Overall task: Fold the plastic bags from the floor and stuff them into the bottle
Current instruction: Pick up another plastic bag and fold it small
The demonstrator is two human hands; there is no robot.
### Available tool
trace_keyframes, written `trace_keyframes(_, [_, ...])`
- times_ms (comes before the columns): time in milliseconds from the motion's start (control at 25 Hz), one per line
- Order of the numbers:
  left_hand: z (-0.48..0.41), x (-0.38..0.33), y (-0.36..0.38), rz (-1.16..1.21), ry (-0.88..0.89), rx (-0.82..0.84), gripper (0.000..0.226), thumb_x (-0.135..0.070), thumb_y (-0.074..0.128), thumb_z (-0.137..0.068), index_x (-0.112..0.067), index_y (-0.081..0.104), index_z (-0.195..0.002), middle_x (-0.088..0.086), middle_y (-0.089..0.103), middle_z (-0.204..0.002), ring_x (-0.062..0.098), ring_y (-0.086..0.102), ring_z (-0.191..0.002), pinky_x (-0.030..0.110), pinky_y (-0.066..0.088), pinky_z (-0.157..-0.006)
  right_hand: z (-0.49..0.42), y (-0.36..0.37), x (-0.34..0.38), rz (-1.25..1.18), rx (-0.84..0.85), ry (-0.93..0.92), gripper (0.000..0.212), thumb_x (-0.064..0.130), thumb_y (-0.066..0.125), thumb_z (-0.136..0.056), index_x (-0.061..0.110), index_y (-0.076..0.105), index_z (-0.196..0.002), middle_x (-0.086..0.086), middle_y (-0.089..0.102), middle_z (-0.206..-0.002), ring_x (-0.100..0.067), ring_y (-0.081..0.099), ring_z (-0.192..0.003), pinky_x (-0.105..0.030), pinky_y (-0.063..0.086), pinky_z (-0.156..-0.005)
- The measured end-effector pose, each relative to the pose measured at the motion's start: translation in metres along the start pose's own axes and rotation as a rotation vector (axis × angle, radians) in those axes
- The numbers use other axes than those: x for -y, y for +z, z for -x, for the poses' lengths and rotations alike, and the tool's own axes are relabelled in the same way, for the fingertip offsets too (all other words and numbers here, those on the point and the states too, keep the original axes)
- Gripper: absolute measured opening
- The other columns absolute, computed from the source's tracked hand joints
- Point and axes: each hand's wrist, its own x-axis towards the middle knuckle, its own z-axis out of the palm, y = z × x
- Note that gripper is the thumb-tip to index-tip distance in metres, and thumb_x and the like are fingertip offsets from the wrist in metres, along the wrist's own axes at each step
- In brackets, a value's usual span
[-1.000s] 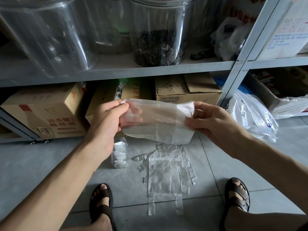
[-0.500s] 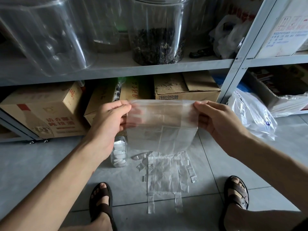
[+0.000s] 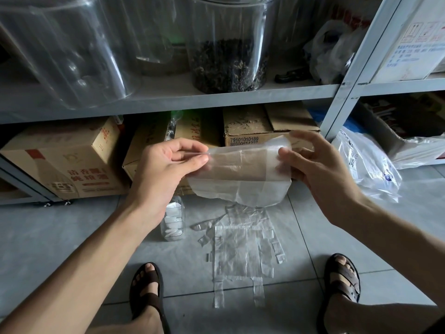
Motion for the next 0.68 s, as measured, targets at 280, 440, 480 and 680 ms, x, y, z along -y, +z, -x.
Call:
trace_keyframes(280, [-0.0006, -0.0025, -0.0016, 0.052, 0.019, -0.037, 0.015, 0.004, 0.072, -0.082, -0.008, 0.074, -0.090, 0.011, 0.077, -0.083, 0.021, 0.075, -0.080, 0.026, 0.060, -0.079, 0.0012, 0.0011, 0.0008, 0.091, 0.051, -0.104, 0.021, 0.005, 0.075, -0.077, 0.013, 0.071, -0.096, -0.004, 0.067, -0.075, -0.015, 0.066, -0.071, -0.024, 0.055, -0.068])
trace_keyframes(440, [-0.0002, -0.0043, -0.0025, 0.074, 0.015, -0.051, 0.015, 0.005, 0.071, -0.081, -0.006, 0.073, -0.091, 0.011, 0.077, -0.083, 0.019, 0.075, -0.076, 0.024, 0.060, -0.077, -0.0013, -0.0013, 0.0017, -0.036, 0.040, -0.039, 0.023, 0.006, 0.075, -0.074, 0.010, 0.071, -0.096, 0.000, 0.071, -0.079, -0.012, 0.067, -0.072, -0.021, 0.057, -0.066])
trace_keyframes(480, [-0.0006, -0.0043, -0.0029, 0.079, 0.012, -0.054, 0.015, 0.005, 0.072, -0.081, -0.006, 0.073, -0.091, 0.010, 0.077, -0.083, 0.019, 0.075, -0.076, 0.024, 0.060, -0.077, -0.0018, -0.0018, 0.0021, -0.069, 0.044, -0.020, 0.025, 0.008, 0.075, -0.072, 0.009, 0.071, -0.097, 0.000, 0.071, -0.079, -0.012, 0.067, -0.072, -0.021, 0.057, -0.067])
trace_keyframes(680, [-0.0022, -0.0015, -0.0043, 0.050, -0.007, -0.033, 0.016, 0.001, 0.074, -0.081, -0.009, 0.074, -0.093, 0.010, 0.078, -0.087, 0.023, 0.076, -0.083, 0.027, 0.059, -0.080, -0.0009, -0.0011, 0.0028, -0.065, 0.084, 0.007, 0.027, 0.010, 0.075, -0.073, 0.008, 0.070, -0.100, -0.005, 0.071, -0.081, -0.016, 0.066, -0.074, -0.027, 0.059, -0.075])
